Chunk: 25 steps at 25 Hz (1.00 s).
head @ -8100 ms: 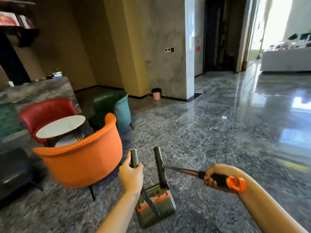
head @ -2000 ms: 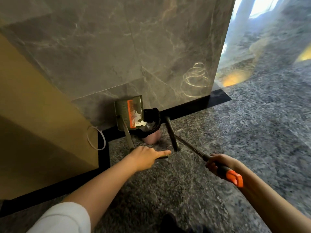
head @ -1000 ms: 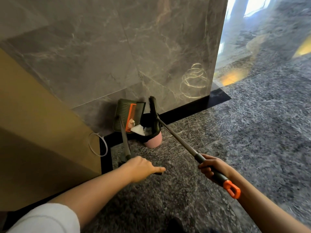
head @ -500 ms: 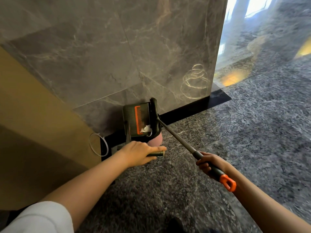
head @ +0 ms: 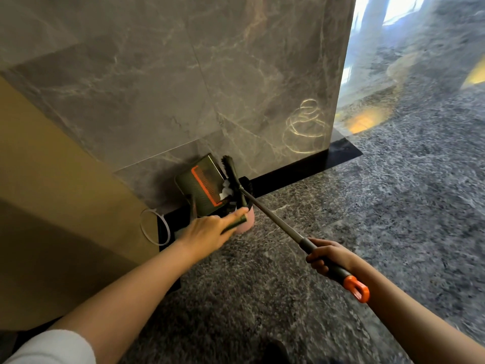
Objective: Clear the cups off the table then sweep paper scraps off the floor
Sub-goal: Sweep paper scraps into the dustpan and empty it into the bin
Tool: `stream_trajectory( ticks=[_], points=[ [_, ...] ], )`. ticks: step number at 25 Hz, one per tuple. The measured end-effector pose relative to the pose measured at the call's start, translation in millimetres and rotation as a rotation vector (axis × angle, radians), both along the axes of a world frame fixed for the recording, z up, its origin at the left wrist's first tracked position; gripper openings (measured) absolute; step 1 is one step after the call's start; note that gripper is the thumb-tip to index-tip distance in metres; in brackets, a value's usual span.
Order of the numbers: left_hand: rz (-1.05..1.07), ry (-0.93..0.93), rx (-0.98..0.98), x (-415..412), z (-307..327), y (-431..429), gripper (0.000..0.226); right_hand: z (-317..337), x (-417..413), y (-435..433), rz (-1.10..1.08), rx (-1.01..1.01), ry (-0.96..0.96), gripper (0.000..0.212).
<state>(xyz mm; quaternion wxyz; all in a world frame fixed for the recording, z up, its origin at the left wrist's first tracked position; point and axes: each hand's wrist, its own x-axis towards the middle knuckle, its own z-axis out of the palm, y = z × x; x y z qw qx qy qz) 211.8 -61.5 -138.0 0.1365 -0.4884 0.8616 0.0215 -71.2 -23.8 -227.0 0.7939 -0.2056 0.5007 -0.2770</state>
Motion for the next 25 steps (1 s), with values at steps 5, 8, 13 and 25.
stream_trajectory(
  ticks=[5, 8, 13, 25],
  points=[
    [-0.248, -0.300, 0.067, 1.4, -1.7, 0.3, 0.060, 4.6, -7.6, -1.4, -0.062, 0.077, -0.142, 0.037],
    [-0.319, -0.363, 0.115, 9.5, -0.7, -0.3, 0.062, 4.4, -9.6, -0.4, -0.095, 0.106, -0.218, 0.035],
    [0.333, 0.379, -0.070, 7.5, 29.0, -17.9, 0.066, 9.1, -8.5, -0.4, -0.110, 0.076, -0.195, 0.038],
    [0.555, 1.227, -0.205, -47.8, 94.1, -67.5, 0.055, 62.6, -56.1, -4.0, -0.329, -0.023, -0.231, 0.037]
  ],
)
